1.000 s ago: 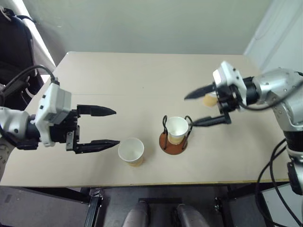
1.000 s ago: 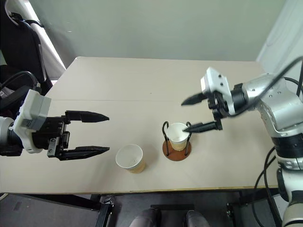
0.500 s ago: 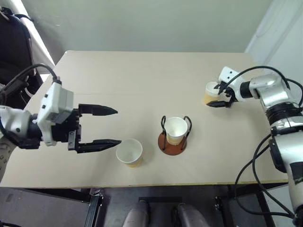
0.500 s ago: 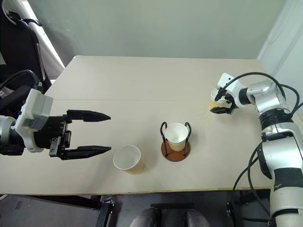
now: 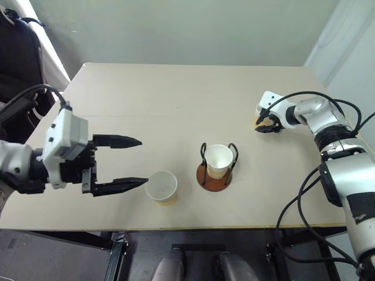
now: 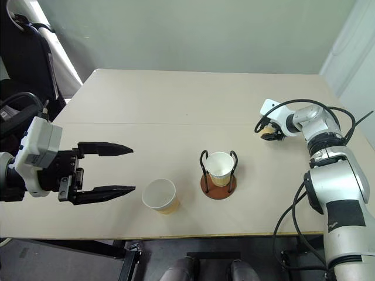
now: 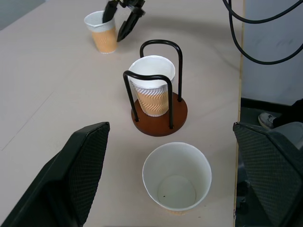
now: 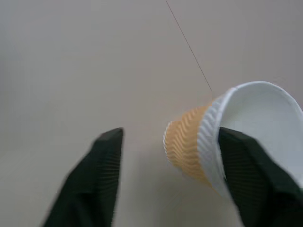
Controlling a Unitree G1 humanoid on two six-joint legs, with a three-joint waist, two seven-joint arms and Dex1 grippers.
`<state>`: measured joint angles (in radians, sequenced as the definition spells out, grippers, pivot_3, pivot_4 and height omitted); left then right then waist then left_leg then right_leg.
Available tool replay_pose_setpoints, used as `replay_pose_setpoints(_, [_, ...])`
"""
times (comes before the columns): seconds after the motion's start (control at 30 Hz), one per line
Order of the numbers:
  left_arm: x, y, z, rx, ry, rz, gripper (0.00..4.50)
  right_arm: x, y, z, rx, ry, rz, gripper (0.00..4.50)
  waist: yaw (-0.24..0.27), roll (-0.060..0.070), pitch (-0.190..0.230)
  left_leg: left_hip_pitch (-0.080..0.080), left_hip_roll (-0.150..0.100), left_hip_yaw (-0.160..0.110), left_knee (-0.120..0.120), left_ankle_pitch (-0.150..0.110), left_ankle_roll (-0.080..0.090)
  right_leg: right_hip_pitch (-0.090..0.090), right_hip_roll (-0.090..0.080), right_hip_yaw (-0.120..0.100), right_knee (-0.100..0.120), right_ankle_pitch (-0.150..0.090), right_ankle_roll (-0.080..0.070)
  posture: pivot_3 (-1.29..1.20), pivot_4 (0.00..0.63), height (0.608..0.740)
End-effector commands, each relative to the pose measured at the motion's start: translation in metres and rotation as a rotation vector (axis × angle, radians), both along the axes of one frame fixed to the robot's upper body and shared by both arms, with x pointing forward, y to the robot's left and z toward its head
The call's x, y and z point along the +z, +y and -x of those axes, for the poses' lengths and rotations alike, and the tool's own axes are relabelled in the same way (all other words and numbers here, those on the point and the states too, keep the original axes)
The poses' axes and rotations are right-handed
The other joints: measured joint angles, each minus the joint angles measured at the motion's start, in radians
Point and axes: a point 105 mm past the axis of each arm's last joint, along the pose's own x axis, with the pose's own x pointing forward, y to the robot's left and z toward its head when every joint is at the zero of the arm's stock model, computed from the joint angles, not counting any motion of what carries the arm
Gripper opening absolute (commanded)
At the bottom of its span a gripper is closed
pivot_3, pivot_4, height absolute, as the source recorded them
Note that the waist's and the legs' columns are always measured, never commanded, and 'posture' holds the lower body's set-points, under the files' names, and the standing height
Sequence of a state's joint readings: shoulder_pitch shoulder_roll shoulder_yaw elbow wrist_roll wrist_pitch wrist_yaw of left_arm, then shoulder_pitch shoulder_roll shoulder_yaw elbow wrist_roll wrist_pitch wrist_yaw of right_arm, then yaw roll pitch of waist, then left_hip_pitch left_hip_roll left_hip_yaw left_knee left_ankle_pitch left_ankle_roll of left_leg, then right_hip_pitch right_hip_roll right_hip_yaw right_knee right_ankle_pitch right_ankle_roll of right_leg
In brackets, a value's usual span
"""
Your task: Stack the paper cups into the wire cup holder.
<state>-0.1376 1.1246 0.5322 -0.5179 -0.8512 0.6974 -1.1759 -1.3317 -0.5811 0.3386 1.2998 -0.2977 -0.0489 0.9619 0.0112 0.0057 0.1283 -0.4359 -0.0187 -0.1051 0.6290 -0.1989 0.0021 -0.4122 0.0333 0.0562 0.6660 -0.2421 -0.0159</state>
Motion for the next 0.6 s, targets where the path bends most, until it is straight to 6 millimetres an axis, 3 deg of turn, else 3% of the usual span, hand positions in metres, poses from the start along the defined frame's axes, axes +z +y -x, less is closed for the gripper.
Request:
replay_pose_setpoints(0.03, [0.009, -0.002, 0.006, -0.009, -0.042, -0.014, 4.50, 0.018, 0.001, -0.005, -0.002, -0.070, -0.010, 1.67, 0.000, 0.000, 0.000, 0.000, 0.000, 0.000, 0.000, 0.000, 0.000, 0.000, 0.000, 0.000, 0.000, 0.000, 0.000, 0.00, 0.150, 0.740])
replay_pose_setpoints(0.17, [0.008, -0.002, 0.007, -0.007, -0.043, -0.017, 4.50, 0.026, -0.001, -0.006, 0.008, -0.114, 0.026, 0.18, 0.000, 0.000, 0.000, 0.000, 0.000, 0.000, 0.000, -0.001, -0.003, 0.000, 0.000, 0.000, 0.001, 0.000, 0.000, 0.00, 0.150, 0.740])
replay_pose_setpoints(0.2, [0.008, -0.002, 0.006, -0.003, -0.045, -0.019, 4.50, 0.030, 0.001, -0.005, 0.025, -0.121, 0.022, 0.01, 0.000, 0.000, 0.000, 0.000, 0.000, 0.000, 0.000, -0.001, -0.003, 0.000, 0.000, 0.000, 0.000, 0.000, 0.000, 0.00, 0.150, 0.740])
replay_pose_setpoints(0.4, [0.009, -0.002, 0.003, -0.004, -0.046, -0.020, 4.50, 0.057, 0.020, 0.012, 0.240, -0.089, -0.058, 0.01, 0.000, 0.000, 0.000, 0.000, 0.000, 0.000, 0.000, -0.002, -0.003, 0.000, 0.000, 0.000, 0.000, 0.000, 0.000, 0.00, 0.150, 0.740])
replay_pose_setpoints(0.53, [0.009, -0.001, 0.001, -0.005, -0.043, -0.022, 4.50, 0.112, 0.037, 0.041, 0.448, -0.106, -0.213, 0.01, -0.001, 0.000, 0.000, -0.001, 0.000, 0.001, 0.000, -0.001, -0.003, -0.001, 0.000, 0.000, 0.000, 0.000, -0.001, 0.00, 0.150, 0.740])
replay_pose_setpoints(0.6, [0.009, -0.001, 0.001, -0.010, -0.038, -0.022, 4.50, 0.150, 0.051, 0.074, 0.617, -0.110, -0.332, 0.01, -0.001, 0.000, 0.000, -0.001, 0.000, 0.001, -0.001, -0.001, -0.003, -0.001, 0.000, 0.000, -0.001, 0.000, -0.001, 0.00, 0.150, 0.740])
